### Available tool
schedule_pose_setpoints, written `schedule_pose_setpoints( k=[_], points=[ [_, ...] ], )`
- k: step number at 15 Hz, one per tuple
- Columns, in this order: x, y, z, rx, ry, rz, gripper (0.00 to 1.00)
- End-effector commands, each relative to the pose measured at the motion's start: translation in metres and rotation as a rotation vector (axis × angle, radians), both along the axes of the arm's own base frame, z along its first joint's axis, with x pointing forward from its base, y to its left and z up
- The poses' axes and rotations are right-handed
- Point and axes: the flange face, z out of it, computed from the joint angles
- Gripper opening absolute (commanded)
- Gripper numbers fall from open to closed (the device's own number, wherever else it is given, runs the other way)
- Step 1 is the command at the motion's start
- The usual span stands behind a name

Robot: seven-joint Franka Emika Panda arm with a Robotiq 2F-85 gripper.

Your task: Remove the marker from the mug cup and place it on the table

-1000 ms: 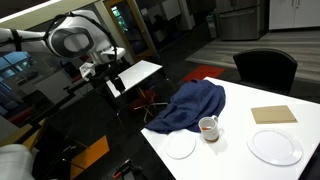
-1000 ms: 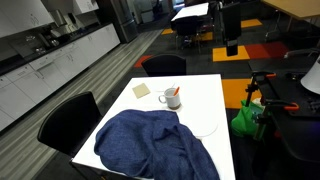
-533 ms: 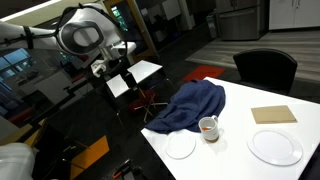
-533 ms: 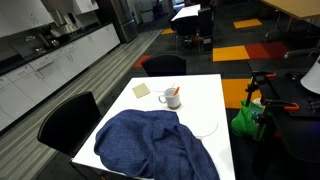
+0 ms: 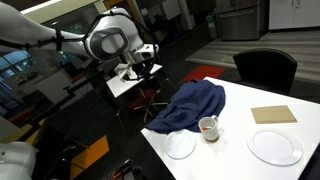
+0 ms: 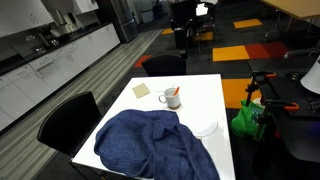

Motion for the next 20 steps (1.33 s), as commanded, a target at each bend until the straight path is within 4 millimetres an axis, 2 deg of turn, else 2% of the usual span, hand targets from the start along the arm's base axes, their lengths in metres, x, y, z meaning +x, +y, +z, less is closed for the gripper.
schedule_pose_setpoints(
  k=[1,6,7,10,13,16,20],
  points=[
    [0.025,-0.016,-0.021,-0.031,-0.004,-0.005,1.00],
    [0.040,-0.042,-0.057,-0.052,0.030,-0.058,1.00],
    [0.030,-0.035,-0.050,-0.036,0.037,-0.033,1.00],
    [0.036,-0.042,-0.062,-0.037,0.051,-0.048,1.00],
    [0.037,-0.042,-0.061,-0.036,0.049,-0.048,1.00],
    [0.060,-0.055,-0.079,-0.061,0.053,-0.121,1.00],
    [0.085,-0.072,-0.107,-0.044,0.068,-0.087,1.00]
  ],
)
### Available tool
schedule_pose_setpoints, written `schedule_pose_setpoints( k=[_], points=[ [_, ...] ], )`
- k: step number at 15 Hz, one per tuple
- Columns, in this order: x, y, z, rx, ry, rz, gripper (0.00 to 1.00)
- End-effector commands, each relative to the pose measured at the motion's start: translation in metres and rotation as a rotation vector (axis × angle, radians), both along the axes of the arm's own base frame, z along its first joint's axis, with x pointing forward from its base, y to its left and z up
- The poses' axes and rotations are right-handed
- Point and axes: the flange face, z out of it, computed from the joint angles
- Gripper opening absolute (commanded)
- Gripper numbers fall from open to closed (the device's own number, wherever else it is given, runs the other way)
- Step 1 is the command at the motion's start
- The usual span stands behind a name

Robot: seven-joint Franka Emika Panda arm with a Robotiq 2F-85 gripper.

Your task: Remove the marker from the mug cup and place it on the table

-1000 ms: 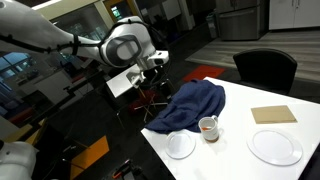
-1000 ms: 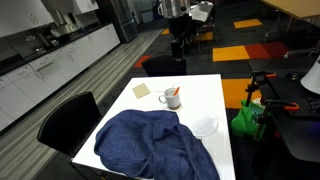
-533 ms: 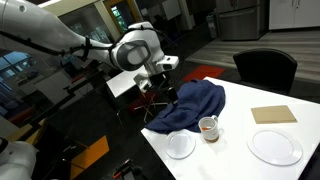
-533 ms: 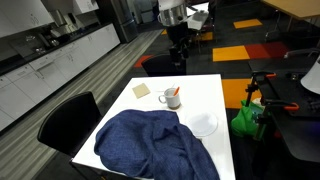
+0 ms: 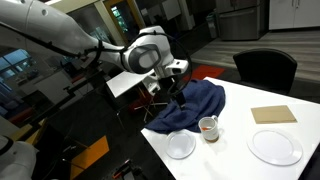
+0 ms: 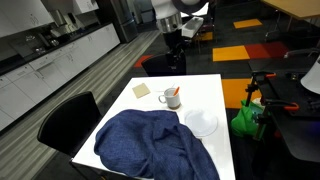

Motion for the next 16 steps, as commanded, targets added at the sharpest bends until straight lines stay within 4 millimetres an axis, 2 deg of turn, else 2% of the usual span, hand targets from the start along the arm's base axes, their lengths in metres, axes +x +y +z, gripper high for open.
schedule_pose_setpoints(
  k=[1,5,8,9,10,11,12,16],
  points=[
    [0.031,-0.016,-0.027,-0.005,0.006,0.023,1.00],
    [0.049,-0.033,-0.051,0.001,0.039,0.080,0.98],
    [0.058,-0.044,-0.064,0.001,0.064,0.118,0.81],
    [0.060,-0.047,-0.069,0.004,0.071,0.132,0.77],
    [0.062,-0.048,-0.073,0.005,0.077,0.145,0.78],
    [0.064,-0.050,-0.077,0.005,0.081,0.158,0.70],
    [0.065,-0.051,-0.083,0.004,0.089,0.176,0.73],
    [0.070,-0.052,-0.106,0.000,0.130,0.247,0.71]
  ],
)
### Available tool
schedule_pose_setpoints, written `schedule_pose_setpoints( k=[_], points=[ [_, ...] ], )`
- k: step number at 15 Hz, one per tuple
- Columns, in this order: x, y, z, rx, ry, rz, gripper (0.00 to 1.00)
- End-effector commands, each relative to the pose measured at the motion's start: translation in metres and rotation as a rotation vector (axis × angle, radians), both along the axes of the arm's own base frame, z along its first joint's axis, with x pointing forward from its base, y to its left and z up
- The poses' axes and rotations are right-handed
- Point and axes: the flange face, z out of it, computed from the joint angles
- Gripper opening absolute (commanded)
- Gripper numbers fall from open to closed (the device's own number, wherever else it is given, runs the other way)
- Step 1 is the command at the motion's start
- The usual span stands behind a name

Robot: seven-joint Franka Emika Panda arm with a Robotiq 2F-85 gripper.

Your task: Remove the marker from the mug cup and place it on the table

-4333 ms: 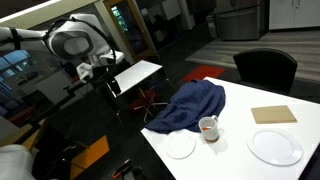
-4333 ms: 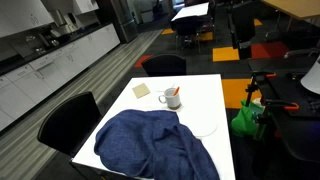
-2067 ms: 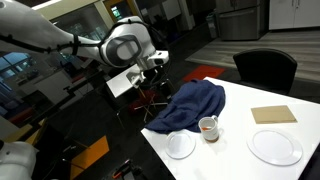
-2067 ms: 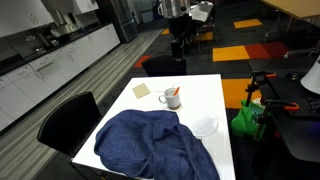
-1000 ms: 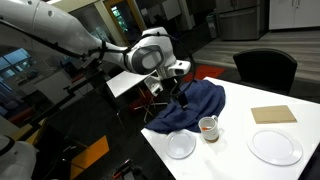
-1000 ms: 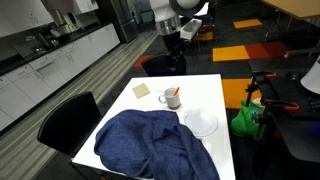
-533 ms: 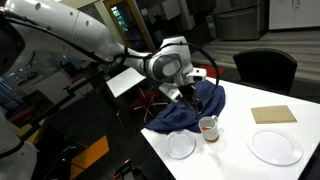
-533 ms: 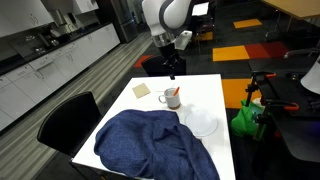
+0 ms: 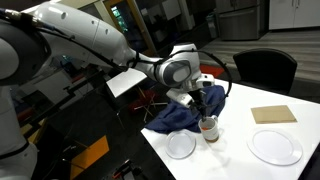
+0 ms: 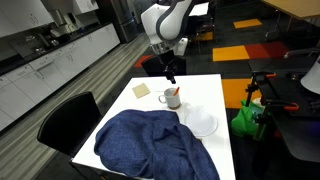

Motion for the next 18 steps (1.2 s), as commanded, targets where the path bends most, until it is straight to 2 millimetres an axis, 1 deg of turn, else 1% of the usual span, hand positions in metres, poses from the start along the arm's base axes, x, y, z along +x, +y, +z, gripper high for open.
schedule_pose_setpoints(
  k=[1,6,8,11,12,13,14,17,18],
  points=[
    [0.010,-0.004,-0.016,-0.017,0.048,0.058,0.68],
    [0.014,-0.002,-0.040,-0.033,0.092,0.089,0.54],
    [0.016,-0.001,-0.047,-0.033,0.105,0.102,0.51],
    [0.019,0.000,-0.056,-0.037,0.116,0.109,0.50],
    [0.020,0.000,-0.058,-0.038,0.121,0.110,0.48],
    [0.021,0.000,-0.060,-0.039,0.125,0.111,0.48],
    [0.022,0.000,-0.061,-0.040,0.128,0.110,0.47],
    [0.025,-0.001,-0.065,-0.040,0.135,0.108,0.47],
    [0.027,-0.001,-0.066,-0.040,0.138,0.107,0.45]
  ],
)
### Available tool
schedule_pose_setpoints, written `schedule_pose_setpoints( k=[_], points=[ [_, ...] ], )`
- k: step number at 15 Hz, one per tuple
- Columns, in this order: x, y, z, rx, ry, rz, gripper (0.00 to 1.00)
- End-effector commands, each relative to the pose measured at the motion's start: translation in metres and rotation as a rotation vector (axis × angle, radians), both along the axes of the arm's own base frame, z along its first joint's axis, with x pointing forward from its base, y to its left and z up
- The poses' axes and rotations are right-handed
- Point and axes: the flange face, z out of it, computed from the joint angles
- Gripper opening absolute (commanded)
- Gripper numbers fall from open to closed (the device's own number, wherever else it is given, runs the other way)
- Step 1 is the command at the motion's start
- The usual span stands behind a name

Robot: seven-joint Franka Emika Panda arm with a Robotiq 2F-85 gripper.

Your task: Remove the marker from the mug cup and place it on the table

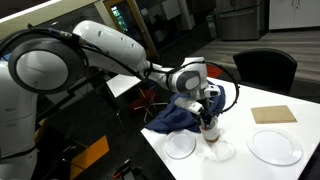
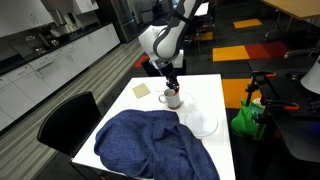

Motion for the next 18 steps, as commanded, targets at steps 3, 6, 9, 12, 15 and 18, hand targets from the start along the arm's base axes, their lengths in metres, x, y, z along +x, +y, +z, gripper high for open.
schedule_pose_setpoints(
  k=[3,6,9,12,15,18],
  points=[
    [0.009,-0.001,-0.001,-0.012,0.032,0.021,0.15],
    [0.010,-0.001,0.001,-0.014,0.033,0.019,0.00],
    [0.011,-0.001,0.009,-0.021,0.026,0.018,0.03],
    [0.009,0.001,0.026,-0.027,0.016,0.013,0.03],
    [0.003,0.004,0.052,-0.041,0.013,-0.020,0.03],
    [-0.006,0.011,0.091,-0.065,-0.012,-0.075,0.03]
  ],
)
